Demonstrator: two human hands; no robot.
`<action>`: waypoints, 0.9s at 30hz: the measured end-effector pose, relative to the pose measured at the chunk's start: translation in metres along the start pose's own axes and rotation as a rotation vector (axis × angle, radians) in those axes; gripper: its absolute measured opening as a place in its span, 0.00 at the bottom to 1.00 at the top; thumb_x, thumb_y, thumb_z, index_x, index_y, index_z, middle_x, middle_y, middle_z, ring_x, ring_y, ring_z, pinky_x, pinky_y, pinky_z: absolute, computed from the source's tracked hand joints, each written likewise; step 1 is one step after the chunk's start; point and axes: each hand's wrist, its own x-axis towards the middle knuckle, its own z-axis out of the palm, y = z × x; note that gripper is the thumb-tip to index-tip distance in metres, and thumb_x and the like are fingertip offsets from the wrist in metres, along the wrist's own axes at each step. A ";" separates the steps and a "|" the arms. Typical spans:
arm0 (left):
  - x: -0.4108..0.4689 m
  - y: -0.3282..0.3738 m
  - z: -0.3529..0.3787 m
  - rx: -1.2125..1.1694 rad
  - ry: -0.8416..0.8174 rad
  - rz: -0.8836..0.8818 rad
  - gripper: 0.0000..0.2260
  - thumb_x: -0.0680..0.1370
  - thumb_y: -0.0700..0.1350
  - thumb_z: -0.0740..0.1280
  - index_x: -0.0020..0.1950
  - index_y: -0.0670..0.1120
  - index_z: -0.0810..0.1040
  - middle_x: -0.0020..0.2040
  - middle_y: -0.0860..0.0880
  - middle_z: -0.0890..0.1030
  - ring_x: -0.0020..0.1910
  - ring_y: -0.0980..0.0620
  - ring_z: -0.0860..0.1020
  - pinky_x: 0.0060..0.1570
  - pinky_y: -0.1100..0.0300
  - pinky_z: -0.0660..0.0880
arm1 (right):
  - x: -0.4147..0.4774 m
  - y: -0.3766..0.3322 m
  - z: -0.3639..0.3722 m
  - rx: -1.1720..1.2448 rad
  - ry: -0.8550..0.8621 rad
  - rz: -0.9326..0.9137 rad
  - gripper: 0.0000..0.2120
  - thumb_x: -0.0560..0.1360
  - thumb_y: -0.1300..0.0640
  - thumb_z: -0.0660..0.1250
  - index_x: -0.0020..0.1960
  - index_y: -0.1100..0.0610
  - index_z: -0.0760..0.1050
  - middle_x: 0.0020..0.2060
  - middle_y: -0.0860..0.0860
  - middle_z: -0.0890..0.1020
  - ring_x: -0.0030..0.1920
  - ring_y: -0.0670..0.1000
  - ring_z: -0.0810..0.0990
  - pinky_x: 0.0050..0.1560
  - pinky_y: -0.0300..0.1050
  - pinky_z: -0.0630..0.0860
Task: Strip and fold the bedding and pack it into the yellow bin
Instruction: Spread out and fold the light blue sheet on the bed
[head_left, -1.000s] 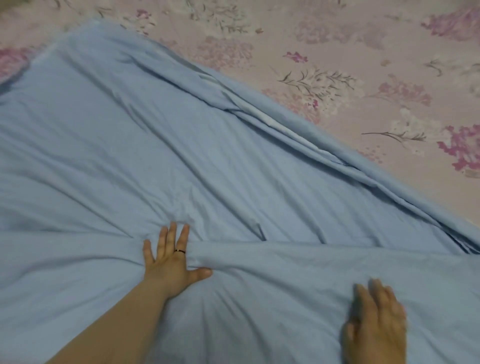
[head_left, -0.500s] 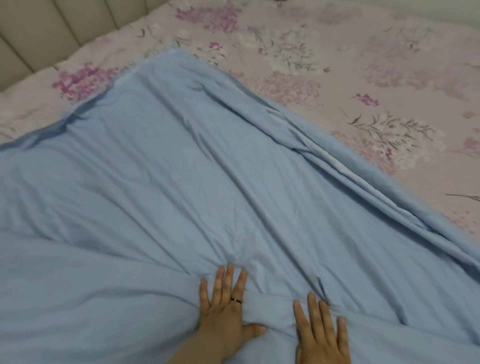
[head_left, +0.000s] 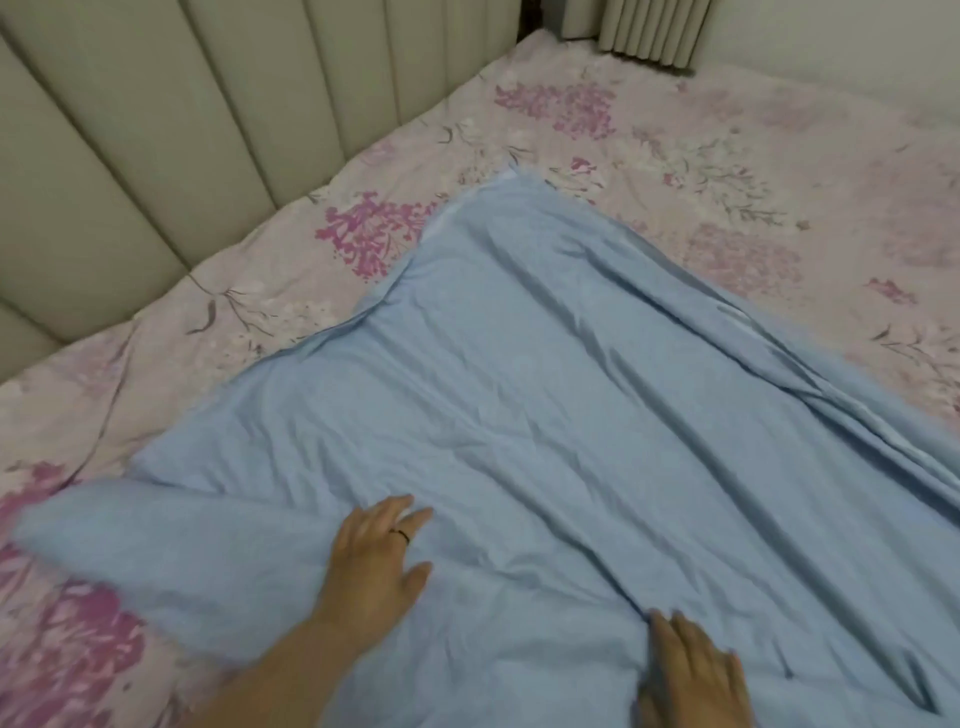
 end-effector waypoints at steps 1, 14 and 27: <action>-0.006 -0.035 -0.017 0.019 -0.044 -0.175 0.23 0.70 0.51 0.62 0.65 0.49 0.73 0.62 0.45 0.77 0.63 0.48 0.75 0.66 0.54 0.61 | 0.000 -0.033 0.006 0.037 -0.064 -0.131 0.48 0.51 0.40 0.55 0.72 0.46 0.56 0.72 0.52 0.63 0.68 0.54 0.65 0.73 0.42 0.45; -0.075 -0.201 -0.034 -0.321 -0.031 -1.131 0.49 0.62 0.58 0.73 0.76 0.42 0.53 0.74 0.37 0.58 0.71 0.36 0.60 0.68 0.43 0.61 | 0.043 -0.165 0.019 0.027 -0.636 -0.356 0.25 0.34 0.51 0.80 0.31 0.45 0.79 0.21 0.43 0.76 0.26 0.42 0.76 0.27 0.31 0.68; -0.016 -0.197 -0.124 -1.420 0.294 -1.165 0.15 0.79 0.45 0.61 0.63 0.40 0.71 0.50 0.44 0.79 0.48 0.46 0.76 0.47 0.61 0.74 | 0.051 -0.180 -0.006 0.297 -0.499 0.015 0.14 0.73 0.65 0.61 0.35 0.49 0.68 0.30 0.45 0.74 0.35 0.52 0.75 0.37 0.39 0.63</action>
